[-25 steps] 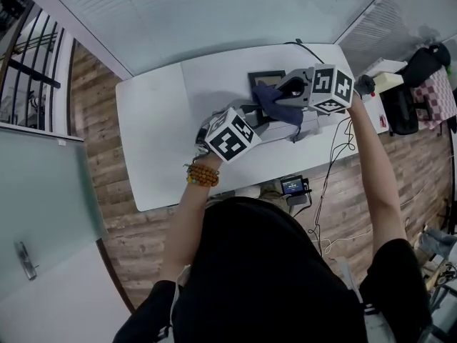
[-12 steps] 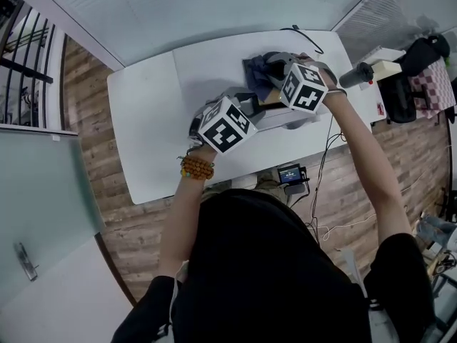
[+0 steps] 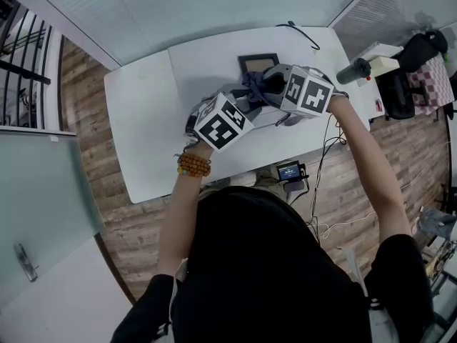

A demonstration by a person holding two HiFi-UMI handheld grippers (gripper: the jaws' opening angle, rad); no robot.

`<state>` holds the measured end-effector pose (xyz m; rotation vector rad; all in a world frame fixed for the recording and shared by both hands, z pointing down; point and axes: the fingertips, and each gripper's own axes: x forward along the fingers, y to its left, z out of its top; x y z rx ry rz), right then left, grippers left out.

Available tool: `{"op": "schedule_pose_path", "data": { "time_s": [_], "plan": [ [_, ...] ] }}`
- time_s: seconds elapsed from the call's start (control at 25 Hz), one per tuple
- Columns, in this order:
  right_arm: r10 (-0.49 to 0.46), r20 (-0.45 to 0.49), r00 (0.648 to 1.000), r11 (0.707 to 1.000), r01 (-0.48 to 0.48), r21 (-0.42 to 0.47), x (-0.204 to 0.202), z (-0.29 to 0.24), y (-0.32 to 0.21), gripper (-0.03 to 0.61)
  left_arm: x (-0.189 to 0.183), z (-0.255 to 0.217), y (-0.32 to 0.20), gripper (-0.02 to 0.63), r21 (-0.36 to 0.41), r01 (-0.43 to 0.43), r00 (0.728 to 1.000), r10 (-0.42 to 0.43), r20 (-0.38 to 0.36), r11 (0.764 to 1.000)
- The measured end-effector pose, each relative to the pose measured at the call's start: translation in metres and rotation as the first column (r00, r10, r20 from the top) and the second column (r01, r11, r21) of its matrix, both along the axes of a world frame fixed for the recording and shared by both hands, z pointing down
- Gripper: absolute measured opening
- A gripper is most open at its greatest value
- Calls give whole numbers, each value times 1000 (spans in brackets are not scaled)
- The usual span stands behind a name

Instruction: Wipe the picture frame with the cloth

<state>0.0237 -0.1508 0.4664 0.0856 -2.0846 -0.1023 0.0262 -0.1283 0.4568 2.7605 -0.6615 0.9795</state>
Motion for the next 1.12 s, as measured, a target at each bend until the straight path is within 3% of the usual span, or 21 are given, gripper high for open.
{"op": "schedule_pose_path", "data": {
  "time_s": [0.12, 0.2, 0.28, 0.4, 0.48, 0.52, 0.56, 0.68, 0.76, 0.84, 0.92, 1.12],
  "plan": [
    [-9, 71, 997, 995, 16, -97, 5, -6, 7, 57, 0, -1, 1, 183, 4, 0, 1000, 0, -1, 1000],
    [7, 168, 986, 981, 26, -194, 11, -17, 8, 57, 1, -1, 1, 183, 0, -2, 1000, 2, -3, 1000],
    [61, 287, 956, 973, 8, -232, 15, -41, -2, 58, 2, -1, 0, 183, -2, -6, 1000, 6, -3, 1000],
    [219, 453, 864, 973, -161, -164, 19, -83, -48, 58, 1, -1, -1, 183, 4, -8, 1000, 8, -4, 1000],
    [344, 493, 799, 935, -342, -97, 28, -93, -85, 60, 0, -1, -1, 183, 8, -6, 1000, 6, -5, 1000],
    [388, 481, 786, 911, -407, -69, 33, -89, -97, 61, 0, -1, -2, 183, 9, -6, 1000, 6, -5, 1000],
    [415, 441, 795, 896, -443, -45, 38, -77, -103, 61, 0, -1, -1, 183, 8, -5, 1000, 5, -5, 1000],
    [439, 255, 862, 886, -462, 38, 49, -24, -102, 101, 1, 0, 0, 183, 11, -5, 1000, 5, -3, 1000],
    [492, 253, 833, 854, -518, 44, 52, -10, -105, 101, 1, 0, -1, 183, 14, -4, 1000, 4, 0, 1000],
    [572, 288, 768, 806, -591, -23, 53, -9, -106, 86, 0, 0, 0, 184, 12, -2, 1000, 2, 3, 1000],
    [616, 292, 732, 778, -623, -78, 55, -9, -104, 81, -1, 0, 1, 184, 11, -1, 1000, 1, 5, 1000],
    [636, 274, 721, 768, -627, -131, 58, -11, -90, 77, -2, -2, -2, 186, 12, 3, 1000, -3, 10, 1000]
  ]
}}
